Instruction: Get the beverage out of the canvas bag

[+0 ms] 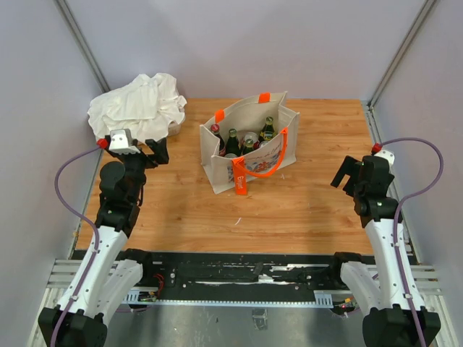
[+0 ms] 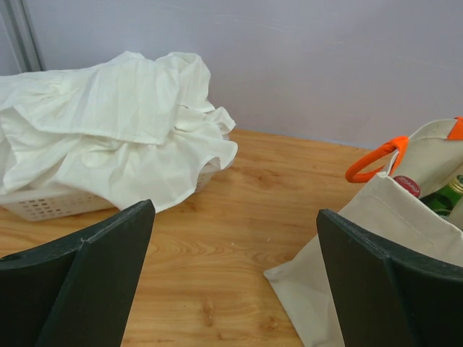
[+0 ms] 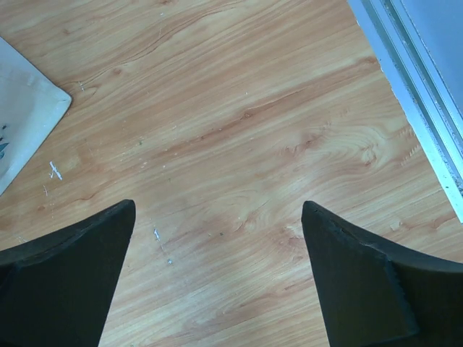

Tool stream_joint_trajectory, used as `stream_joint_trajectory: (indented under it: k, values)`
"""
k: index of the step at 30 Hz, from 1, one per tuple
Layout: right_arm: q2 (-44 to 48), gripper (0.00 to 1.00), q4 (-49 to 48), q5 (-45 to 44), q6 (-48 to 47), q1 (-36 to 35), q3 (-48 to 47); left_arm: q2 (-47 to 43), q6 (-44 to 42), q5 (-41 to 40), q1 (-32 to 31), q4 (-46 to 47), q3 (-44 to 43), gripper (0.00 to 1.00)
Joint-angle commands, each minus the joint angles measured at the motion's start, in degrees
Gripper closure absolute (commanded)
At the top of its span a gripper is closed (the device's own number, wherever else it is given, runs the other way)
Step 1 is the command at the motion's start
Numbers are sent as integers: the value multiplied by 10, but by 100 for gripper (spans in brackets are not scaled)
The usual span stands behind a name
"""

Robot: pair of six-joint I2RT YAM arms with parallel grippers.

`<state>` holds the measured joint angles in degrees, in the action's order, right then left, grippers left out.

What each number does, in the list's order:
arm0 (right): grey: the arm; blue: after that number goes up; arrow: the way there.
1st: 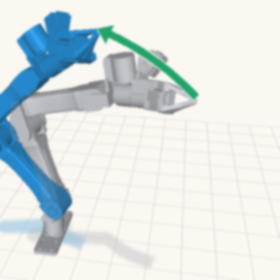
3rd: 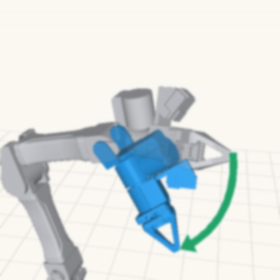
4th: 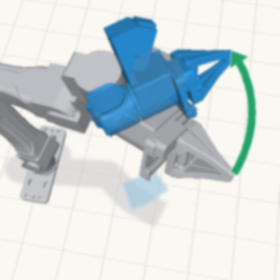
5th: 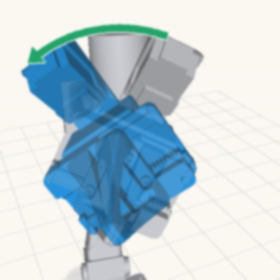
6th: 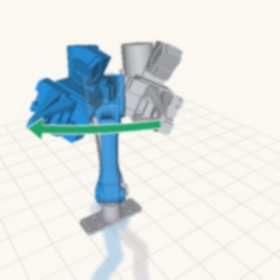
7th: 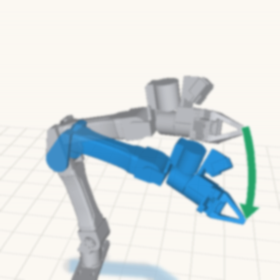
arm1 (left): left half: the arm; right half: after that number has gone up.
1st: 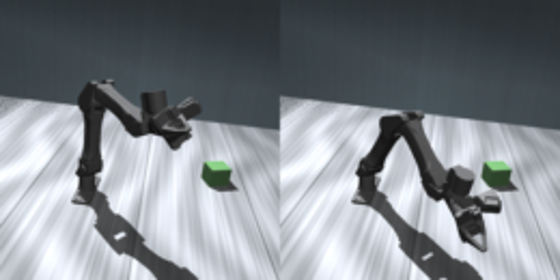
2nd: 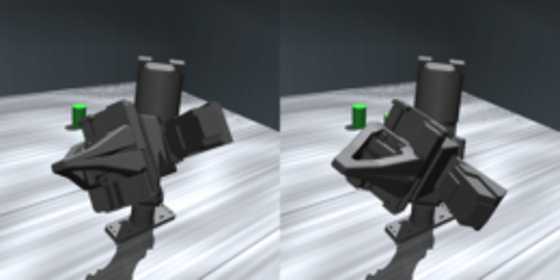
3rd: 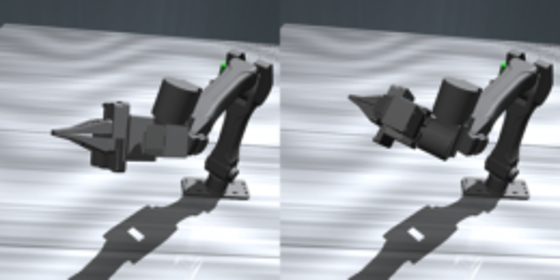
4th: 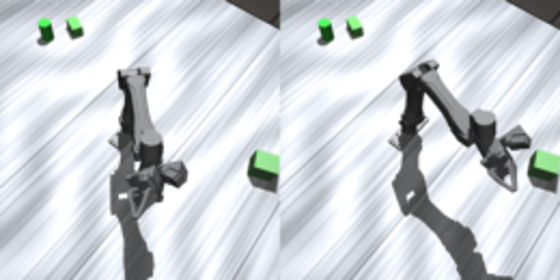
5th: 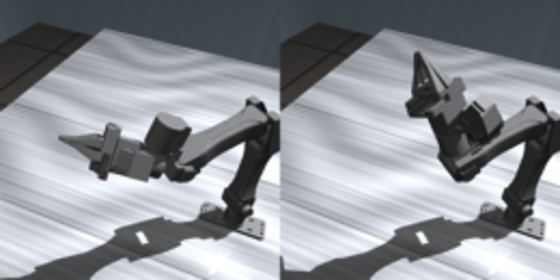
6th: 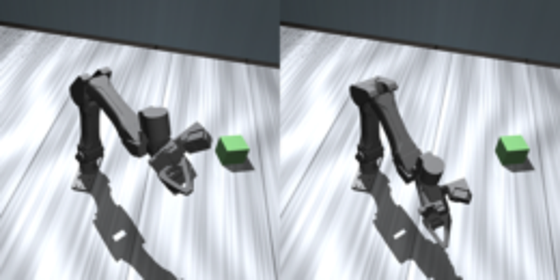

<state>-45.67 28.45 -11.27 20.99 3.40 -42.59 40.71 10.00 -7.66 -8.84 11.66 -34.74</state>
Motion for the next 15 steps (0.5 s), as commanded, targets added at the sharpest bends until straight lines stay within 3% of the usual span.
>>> stream_joint_trajectory:
  k: [1, 15]
  values:
    - [8, 1, 1, -14, 6, -7, -9, -6, -14, -11, -3, -15, -22, 1]
    - [6, 2, -21, 17, -2, -7, -16, 8, 2, 35, -3, 5, -40, 0]
